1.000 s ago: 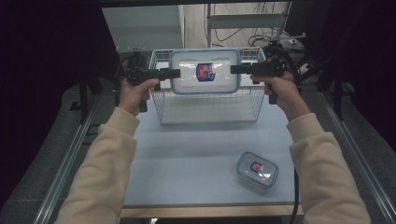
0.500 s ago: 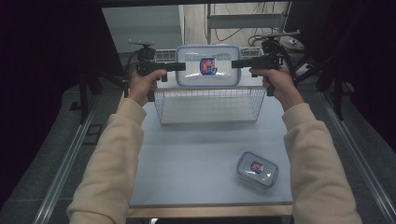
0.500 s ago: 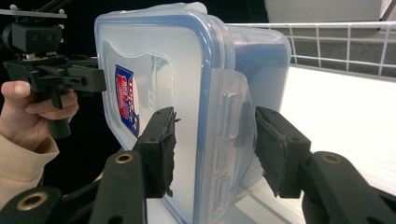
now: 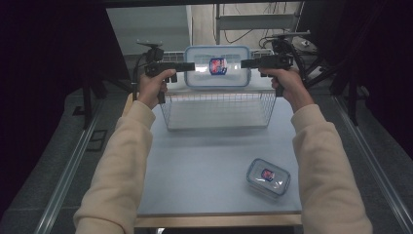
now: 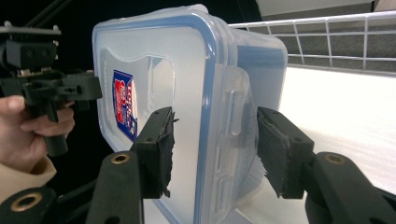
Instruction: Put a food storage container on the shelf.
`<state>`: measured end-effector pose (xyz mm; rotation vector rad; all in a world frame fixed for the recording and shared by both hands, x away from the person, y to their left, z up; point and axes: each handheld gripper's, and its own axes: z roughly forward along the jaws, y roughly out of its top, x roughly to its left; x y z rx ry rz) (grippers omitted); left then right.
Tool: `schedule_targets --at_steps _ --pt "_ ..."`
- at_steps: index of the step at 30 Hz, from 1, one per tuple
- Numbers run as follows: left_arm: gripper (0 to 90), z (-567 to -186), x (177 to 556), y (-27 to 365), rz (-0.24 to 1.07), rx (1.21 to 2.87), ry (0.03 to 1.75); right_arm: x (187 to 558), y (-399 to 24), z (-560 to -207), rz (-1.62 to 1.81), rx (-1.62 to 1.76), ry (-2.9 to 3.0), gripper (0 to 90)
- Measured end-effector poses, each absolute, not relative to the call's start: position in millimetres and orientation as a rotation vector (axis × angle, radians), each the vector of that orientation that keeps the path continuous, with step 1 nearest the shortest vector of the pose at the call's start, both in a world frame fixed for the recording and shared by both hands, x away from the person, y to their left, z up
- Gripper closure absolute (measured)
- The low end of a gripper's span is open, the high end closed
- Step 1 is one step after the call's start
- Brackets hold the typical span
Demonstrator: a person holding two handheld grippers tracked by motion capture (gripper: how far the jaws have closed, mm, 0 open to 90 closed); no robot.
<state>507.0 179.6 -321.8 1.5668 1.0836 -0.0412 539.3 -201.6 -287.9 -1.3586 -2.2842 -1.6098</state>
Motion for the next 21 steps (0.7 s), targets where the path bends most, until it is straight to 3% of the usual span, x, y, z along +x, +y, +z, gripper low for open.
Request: schedule_targets --at_steps 11,12,16,21 --pt "36.8 -326.8 527.0 173.7 -0.068 1.533 1.198 554.7 -192.7 -289.0 -1.553 -1.574 -2.231 44.5" --pt "35.2 -328.5 528.5 173.8 -0.058 1.544 1.2 555.1 -188.8 -290.7 -1.536 -1.613 -2.23 38.4" --pt "27.1 -331.1 527.9 174.8 -0.044 1.532 1.209 550.8 -184.5 -288.5 -1.54 -1.645 -2.264 36.8" --pt "27.1 -321.8 511.4 182.5 0.022 1.512 1.179 535.4 -192.3 -278.8 -1.633 -1.574 -2.268 36.8"
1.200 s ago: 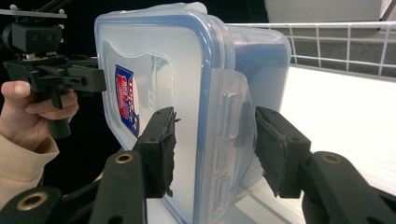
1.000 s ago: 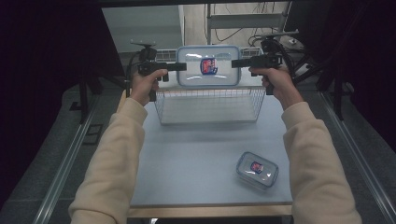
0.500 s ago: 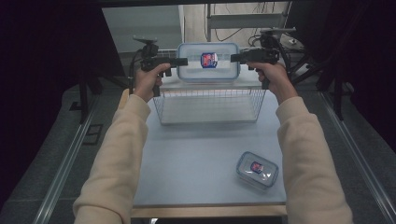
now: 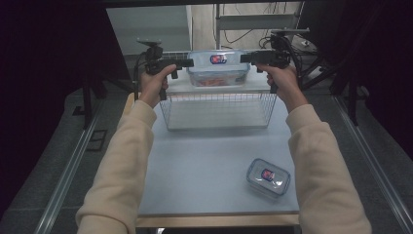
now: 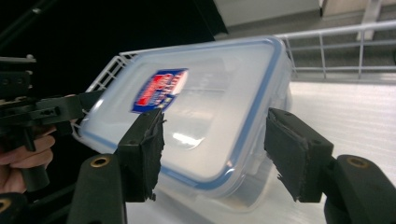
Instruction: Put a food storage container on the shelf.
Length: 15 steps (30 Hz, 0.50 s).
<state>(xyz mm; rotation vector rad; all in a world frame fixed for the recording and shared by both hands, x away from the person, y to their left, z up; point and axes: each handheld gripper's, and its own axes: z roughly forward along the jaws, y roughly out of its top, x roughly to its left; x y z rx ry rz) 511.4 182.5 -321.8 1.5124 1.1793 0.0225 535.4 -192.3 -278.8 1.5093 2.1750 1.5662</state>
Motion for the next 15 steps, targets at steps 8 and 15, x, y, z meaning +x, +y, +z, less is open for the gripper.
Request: schedule_targets --at_steps 8,15 --pt "43.1 -319.0 477.3 185.3 0.12 1.553 1.149 507.6 -206.9 -282.4 1.621 1.411 2.193 34.6" --pt "52.4 -323.3 449.3 180.2 0.132 1.616 1.099 487.0 -222.1 -292.5 1.645 1.375 2.179 32.5"
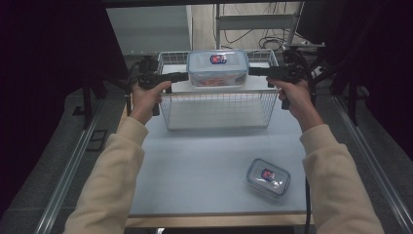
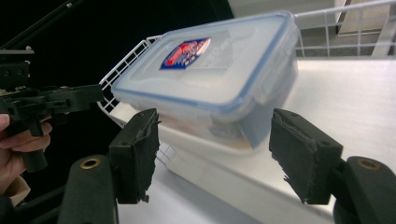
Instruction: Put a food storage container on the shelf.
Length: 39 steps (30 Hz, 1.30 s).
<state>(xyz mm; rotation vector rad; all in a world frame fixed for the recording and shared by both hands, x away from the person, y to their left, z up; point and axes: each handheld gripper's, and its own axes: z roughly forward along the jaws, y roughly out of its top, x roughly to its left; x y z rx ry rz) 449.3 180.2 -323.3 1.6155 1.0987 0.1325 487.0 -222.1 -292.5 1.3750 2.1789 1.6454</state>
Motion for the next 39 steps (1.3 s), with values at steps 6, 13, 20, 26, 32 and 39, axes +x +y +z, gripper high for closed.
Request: schedule_targets --at_steps 6,13,20,26,32,39 --pt "47.1 -328.8 430.6 179.1 0.146 1.628 1.072 470.1 -234.7 -301.7 1.66 1.347 2.184 31.3" --pt "44.0 -344.4 410.9 178.9 0.153 1.669 1.043 452.8 -241.9 -315.5 1.682 1.291 2.205 30.8" --pt "41.1 -366.3 389.1 178.4 0.136 1.661 1.012 435.0 -251.3 -340.3 1.688 1.282 2.244 29.9" --pt "39.5 -388.9 367.0 177.4 0.107 1.657 0.997 415.4 -259.9 -366.1 1.689 1.264 2.279 29.8" --pt "38.5 -404.1 351.9 178.3 0.121 1.672 0.994 395.6 -264.9 -388.1 1.655 1.235 2.32 29.3" --pt "36.7 -423.8 335.8 177.2 0.102 1.68 1.009 378.9 -270.4 -409.8 1.641 1.252 2.339 29.1"
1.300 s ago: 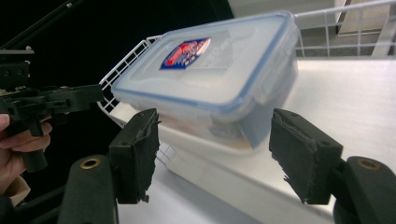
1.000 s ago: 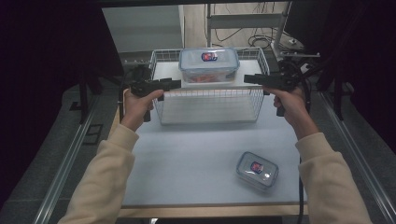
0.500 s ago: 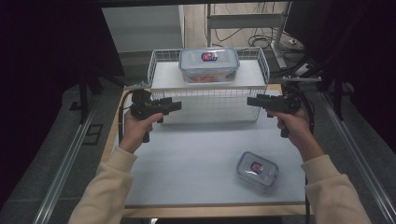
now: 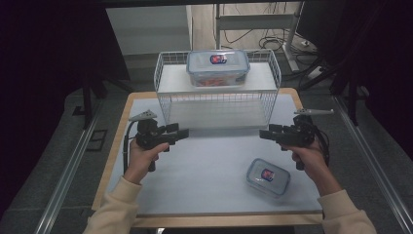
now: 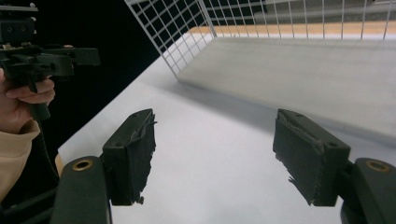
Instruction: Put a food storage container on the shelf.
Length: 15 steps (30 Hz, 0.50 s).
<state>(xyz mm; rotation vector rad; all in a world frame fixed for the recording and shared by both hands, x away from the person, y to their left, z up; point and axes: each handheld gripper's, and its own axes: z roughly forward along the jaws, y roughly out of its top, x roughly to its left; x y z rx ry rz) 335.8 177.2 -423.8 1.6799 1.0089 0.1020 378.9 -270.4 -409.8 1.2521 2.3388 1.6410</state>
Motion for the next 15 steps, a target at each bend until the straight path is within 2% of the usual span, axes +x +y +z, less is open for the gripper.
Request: schedule_targets --at_steps 10,15 --pt "33.9 -451.8 315.5 174.2 0.063 1.719 1.03 354.2 -282.4 -440.5 1.562 1.273 2.359 29.1" --pt "33.2 -458.3 312.1 173.2 0.057 1.733 1.035 351.1 -285.7 -444.6 1.551 1.283 2.363 29.1"
